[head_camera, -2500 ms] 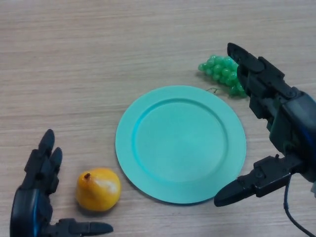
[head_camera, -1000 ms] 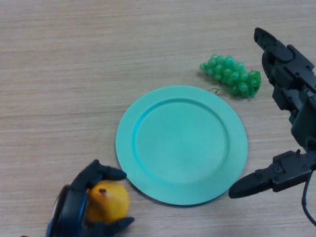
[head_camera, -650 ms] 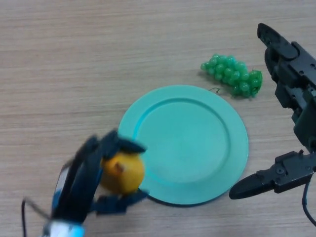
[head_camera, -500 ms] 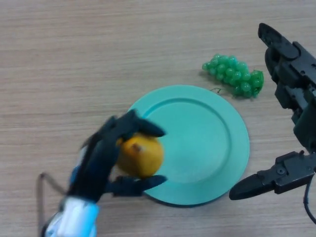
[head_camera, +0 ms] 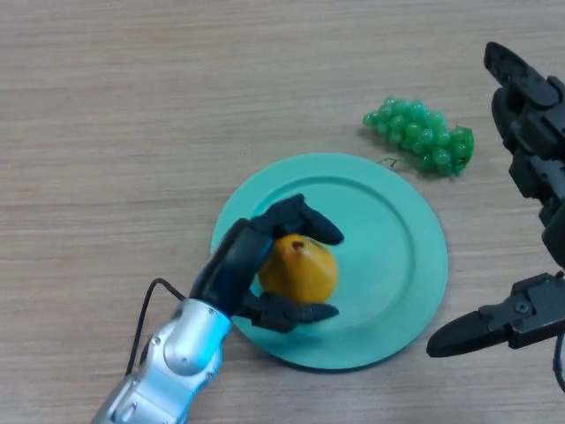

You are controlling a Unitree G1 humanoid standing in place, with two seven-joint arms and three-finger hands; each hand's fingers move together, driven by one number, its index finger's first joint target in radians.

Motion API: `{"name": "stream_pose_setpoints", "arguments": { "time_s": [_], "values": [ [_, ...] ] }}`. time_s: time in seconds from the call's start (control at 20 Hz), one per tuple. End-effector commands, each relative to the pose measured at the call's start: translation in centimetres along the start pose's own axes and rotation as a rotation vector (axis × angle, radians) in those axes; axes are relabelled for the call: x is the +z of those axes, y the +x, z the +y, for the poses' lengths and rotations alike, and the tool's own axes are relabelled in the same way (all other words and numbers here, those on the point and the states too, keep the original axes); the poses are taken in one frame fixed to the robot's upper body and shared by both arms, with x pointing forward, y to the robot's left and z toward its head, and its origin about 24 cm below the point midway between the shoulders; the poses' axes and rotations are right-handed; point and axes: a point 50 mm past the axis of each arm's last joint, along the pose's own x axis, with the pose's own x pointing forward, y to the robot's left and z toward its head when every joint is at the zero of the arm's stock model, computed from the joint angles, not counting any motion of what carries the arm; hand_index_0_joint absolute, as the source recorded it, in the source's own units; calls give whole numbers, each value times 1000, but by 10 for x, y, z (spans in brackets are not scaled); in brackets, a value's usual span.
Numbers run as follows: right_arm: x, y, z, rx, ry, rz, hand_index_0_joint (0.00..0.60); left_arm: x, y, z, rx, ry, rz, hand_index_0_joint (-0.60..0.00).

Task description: Pick up the yellow pear and place it on the plate

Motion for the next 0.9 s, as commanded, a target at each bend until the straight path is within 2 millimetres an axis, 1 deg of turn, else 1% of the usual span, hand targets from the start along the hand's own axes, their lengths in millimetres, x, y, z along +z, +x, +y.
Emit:
{"name": "stream_pose_setpoints", "arguments": {
  "time_s": [0.05, 0.15, 0.25, 0.3, 0.35, 0.4, 0.45, 0.5, 0.55, 0.7, 0.8, 0.85, 0.9],
  "values": [
    [28, -7, -8, -51, -75, -188, 0, 33, 17, 13, 100, -54, -208, -600],
    [28, -8, -10, -58, -87, -192, 0, 31, 23, 11, 105, -17, -188, -600],
    [28, -9, -12, -66, -92, -195, 0, 28, 26, 10, 100, -5, -131, -600],
    [27, -9, -12, -66, -93, -194, 0, 28, 26, 10, 99, -2, -130, -500],
    [27, -9, -12, -65, -92, -192, 0, 28, 26, 10, 98, 6, -128, -350],
    [27, -10, -12, -64, -91, -191, 0, 27, 26, 9, 95, 15, -127, -250],
    [27, -10, -12, -65, -87, -189, 0, 27, 26, 8, 82, 38, -119, -99],
    [27, -10, -12, -66, -79, -189, 0, 27, 24, 8, 65, 79, -109, -17],
    [26, -9, -11, -64, -80, -187, 0, 28, 23, 8, 67, 119, -108, 0],
    [28, -8, -9, -54, -79, -194, 0, 34, 14, 11, 76, 217, -120, 0],
    [28, -7, -7, -52, -80, -203, 0, 55, 5, 22, 106, 229, -172, 0],
    [28, -6, -6, -48, -74, -204, 0, 71, -1, 31, 116, 212, -206, 0],
    [28, -4, -5, -42, -81, -205, 0, 82, -7, 39, 125, 227, -232, 0]
  ]
}}
